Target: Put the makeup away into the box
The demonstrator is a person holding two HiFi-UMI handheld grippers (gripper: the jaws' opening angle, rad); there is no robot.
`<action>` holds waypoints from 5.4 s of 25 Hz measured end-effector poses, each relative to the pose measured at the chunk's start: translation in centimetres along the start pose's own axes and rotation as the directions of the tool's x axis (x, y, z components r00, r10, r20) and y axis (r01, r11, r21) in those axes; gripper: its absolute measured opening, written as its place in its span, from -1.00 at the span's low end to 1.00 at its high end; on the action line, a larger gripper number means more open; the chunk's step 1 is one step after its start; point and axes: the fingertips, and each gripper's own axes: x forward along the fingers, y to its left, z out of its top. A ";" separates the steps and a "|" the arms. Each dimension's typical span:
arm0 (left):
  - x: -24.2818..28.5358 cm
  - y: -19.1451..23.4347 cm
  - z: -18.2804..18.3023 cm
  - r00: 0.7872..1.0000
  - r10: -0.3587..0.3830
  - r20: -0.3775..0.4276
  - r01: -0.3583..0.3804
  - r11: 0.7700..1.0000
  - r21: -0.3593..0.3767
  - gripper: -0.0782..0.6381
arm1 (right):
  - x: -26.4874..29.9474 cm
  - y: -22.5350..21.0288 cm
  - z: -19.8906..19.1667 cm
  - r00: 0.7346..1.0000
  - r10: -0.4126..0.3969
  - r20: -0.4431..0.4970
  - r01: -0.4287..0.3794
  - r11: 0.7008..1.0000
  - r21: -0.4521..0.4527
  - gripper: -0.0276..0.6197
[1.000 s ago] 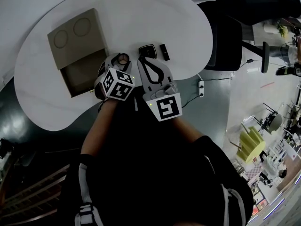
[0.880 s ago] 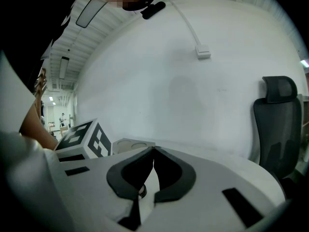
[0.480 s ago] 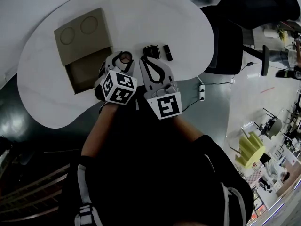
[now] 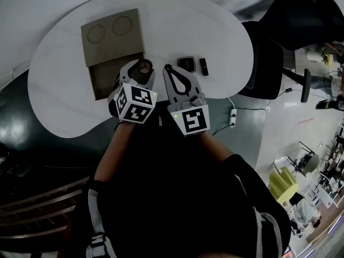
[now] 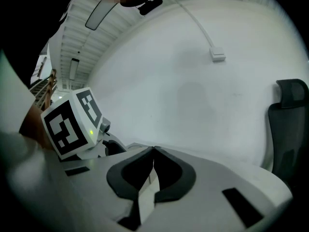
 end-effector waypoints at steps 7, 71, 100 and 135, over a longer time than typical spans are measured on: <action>-2.0 4.1 -3.4 0.996 0.088 -0.019 -0.089 0.992 -0.094 -0.19 | 2.4 2.7 0.3 0.997 0.074 0.005 -0.074 0.997 -0.026 -0.84; -6.7 7.7 1.3 0.965 0.132 0.225 -0.116 0.990 -0.081 -0.76 | 3.6 3.5 2.2 1.000 0.030 0.009 -0.029 0.998 -0.057 -0.84; -0.5 -7.5 12.3 0.930 -0.262 0.259 0.190 0.943 0.273 -0.76 | -6.9 -8.7 0.4 0.947 -0.320 -0.009 0.320 0.946 0.043 -0.84; 12.1 -13.3 3.2 0.884 -0.393 -0.252 0.465 0.791 0.398 0.17 | -5.9 -15.3 -3.2 0.929 -0.357 -0.097 0.365 0.927 0.086 -0.84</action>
